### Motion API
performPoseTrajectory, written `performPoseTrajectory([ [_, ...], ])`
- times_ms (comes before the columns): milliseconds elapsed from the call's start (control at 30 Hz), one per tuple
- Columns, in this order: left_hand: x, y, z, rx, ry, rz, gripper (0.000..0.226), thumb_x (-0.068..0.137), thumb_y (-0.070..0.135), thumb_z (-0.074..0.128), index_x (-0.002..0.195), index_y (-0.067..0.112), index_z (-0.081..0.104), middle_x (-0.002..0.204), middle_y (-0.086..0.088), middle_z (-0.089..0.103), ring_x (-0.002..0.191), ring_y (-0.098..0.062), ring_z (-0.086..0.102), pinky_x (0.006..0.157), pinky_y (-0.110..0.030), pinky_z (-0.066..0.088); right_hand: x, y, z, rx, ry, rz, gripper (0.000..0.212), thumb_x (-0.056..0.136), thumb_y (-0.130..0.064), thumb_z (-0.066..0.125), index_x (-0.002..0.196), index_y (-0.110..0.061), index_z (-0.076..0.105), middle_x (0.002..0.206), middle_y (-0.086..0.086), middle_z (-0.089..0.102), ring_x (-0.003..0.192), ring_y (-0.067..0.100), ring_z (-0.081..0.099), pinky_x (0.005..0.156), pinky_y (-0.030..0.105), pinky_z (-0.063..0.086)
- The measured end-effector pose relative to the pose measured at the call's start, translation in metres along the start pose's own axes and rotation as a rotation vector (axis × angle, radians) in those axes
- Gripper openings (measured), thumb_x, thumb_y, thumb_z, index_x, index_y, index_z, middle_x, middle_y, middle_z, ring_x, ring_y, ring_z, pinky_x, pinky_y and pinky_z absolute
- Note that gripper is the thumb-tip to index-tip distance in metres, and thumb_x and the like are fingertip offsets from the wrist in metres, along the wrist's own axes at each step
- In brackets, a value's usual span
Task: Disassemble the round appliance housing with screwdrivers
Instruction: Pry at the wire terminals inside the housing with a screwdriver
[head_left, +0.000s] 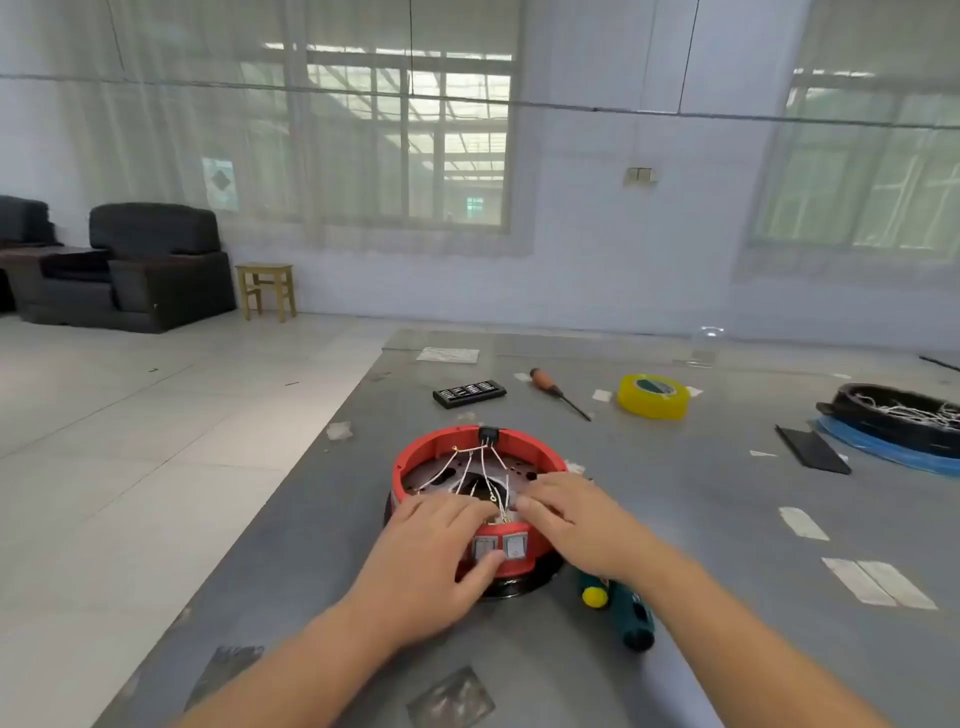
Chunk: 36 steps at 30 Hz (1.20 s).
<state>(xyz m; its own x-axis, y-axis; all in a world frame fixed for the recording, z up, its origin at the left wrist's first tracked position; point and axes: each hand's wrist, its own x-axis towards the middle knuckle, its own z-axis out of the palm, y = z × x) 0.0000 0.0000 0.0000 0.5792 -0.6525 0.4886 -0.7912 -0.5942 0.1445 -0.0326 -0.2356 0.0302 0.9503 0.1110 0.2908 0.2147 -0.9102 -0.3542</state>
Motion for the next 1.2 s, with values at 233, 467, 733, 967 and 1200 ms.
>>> performPoseTrajectory([
  [233,0.018,-0.014,0.026,-0.013,0.193,-0.028,0.037,0.09,0.045,0.06,0.119,0.025,0.071,0.114,0.012,0.071,0.113,-0.015,0.062,0.104,-0.034,0.038,0.02,0.016,0.026,-0.032,0.015,-0.05,0.06,0.106,-0.055,0.012,0.123,-0.031,0.064,0.133,-0.013,0.057,0.135,0.0,0.033,0.116,0.022,0.021],
  [467,0.024,-0.027,0.032,-0.053,0.234,-0.022,0.037,0.091,0.046,0.057,0.12,0.026,0.069,0.116,0.012,0.07,0.116,-0.015,0.059,0.107,-0.033,0.034,0.029,0.021,0.025,0.033,-0.008,0.004,0.059,0.103,-0.062,0.017,0.136,-0.038,0.059,0.142,-0.023,0.049,0.141,-0.008,0.028,0.111,0.012,0.016],
  [733,0.018,-0.02,0.027,-0.073,0.181,-0.071,0.042,0.096,0.046,0.053,0.125,0.022,0.071,0.128,0.007,0.066,0.13,-0.023,0.054,0.12,-0.038,0.025,-0.007,0.031,-0.003,0.157,0.194,0.313,0.022,0.101,-0.05,0.053,0.12,-0.041,0.062,0.127,-0.021,0.055,0.116,-0.008,0.052,0.094,0.017,0.04],
  [967,0.009,-0.002,0.027,-0.029,0.199,-0.098,0.042,0.099,0.042,0.055,0.134,0.02,0.066,0.148,-0.002,0.058,0.148,-0.027,0.043,0.129,-0.046,0.018,-0.048,0.028,-0.009,0.018,-0.114,0.646,0.073,0.07,-0.092,0.055,0.118,-0.037,0.051,0.124,-0.004,0.043,0.118,0.017,0.046,0.092,0.033,0.043],
  [1200,0.0,0.049,0.032,-0.2,0.193,0.134,0.032,0.098,0.027,0.061,0.126,0.012,0.066,0.135,-0.001,0.06,0.129,-0.023,0.051,0.115,-0.032,0.038,-0.05,0.004,0.002,-0.118,-0.133,0.651,0.055,0.077,-0.078,0.06,0.097,-0.027,0.051,0.108,0.003,0.044,0.103,0.029,0.055,0.09,0.042,0.052],
])
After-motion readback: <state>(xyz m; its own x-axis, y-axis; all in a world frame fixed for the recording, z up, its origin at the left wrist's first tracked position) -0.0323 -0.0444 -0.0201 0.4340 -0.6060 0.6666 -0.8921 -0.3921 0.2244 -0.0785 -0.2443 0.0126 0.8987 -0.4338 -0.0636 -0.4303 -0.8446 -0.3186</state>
